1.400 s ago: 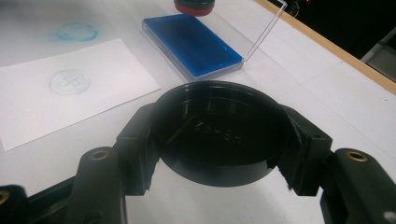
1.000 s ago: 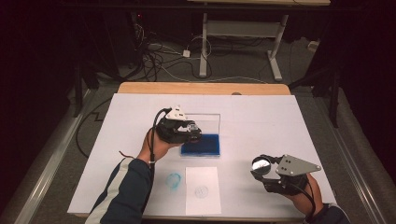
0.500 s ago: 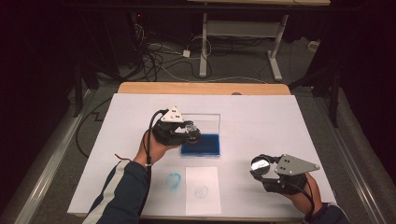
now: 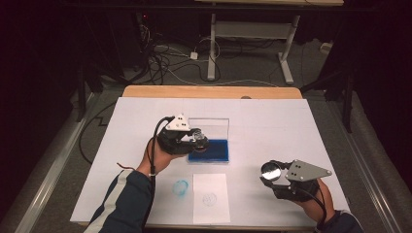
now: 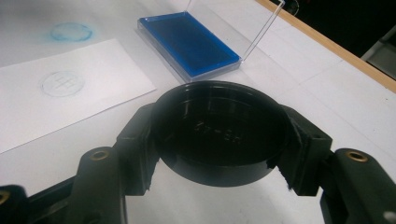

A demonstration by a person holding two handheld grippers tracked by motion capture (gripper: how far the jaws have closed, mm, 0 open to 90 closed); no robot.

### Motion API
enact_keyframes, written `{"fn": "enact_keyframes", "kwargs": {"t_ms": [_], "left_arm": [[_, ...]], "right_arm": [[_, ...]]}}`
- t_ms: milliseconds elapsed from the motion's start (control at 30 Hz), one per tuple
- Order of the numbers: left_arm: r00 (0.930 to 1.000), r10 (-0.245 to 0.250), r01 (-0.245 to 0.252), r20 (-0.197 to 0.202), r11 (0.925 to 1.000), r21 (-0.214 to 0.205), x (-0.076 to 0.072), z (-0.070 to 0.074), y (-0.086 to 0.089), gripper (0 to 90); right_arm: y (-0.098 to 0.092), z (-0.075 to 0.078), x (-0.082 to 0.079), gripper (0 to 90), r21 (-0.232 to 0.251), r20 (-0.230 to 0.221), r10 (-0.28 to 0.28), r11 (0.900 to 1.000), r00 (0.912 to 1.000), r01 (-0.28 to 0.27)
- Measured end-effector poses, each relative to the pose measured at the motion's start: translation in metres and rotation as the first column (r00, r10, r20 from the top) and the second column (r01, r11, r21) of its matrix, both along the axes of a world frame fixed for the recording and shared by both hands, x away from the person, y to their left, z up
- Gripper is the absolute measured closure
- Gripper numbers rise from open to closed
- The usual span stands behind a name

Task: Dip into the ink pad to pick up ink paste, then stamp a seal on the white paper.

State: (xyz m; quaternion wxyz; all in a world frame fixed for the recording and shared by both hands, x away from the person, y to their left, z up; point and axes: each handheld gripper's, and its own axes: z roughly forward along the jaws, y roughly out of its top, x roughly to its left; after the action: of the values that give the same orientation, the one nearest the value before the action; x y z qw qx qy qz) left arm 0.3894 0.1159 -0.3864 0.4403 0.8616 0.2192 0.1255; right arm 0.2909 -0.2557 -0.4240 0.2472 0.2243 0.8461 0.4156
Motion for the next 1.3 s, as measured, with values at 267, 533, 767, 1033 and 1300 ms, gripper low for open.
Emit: {"fn": "enact_keyframes", "kwargs": {"t_ms": [267, 533, 767, 1033, 1300], "left_arm": [[0.9996, -0.019, 0.019, 0.019, 0.9998, -0.010, -0.015, 0.002, 0.000, 54.2], [0.9983, -0.053, 0.054, 0.024, 0.9983, -0.025, -0.031, 0.005, 0.000, 54.2], [0.9953, -0.094, 0.094, 0.026, 0.9954, -0.019, -0.047, 0.001, -0.006, 54.2], [0.9924, -0.120, 0.120, 0.025, 0.9927, -0.003, -0.064, -0.007, -0.007, 54.2], [0.9891, -0.147, 0.147, 0.008, 0.9892, 0.003, -0.078, -0.015, -0.008, 54.2]], "right_arm": [[0.002, 0.000, -0.001, 39.0, -0.001, 0.003, 0.007, 1.0000, 1.0000, -0.007], [0.001, 0.000, -0.001, 39.0, -0.004, -0.002, 0.003, 1.0000, 1.0000, -0.003], [0.006, -0.004, -0.002, 39.0, -0.017, -0.014, 0.016, 0.9997, 0.9998, -0.016], [0.007, -0.004, -0.004, 39.0, -0.020, -0.010, 0.020, 0.9996, 0.9997, -0.021], [0.008, -0.004, -0.005, 39.0, -0.021, -0.010, 0.025, 0.9994, 0.9996, -0.025]]}}
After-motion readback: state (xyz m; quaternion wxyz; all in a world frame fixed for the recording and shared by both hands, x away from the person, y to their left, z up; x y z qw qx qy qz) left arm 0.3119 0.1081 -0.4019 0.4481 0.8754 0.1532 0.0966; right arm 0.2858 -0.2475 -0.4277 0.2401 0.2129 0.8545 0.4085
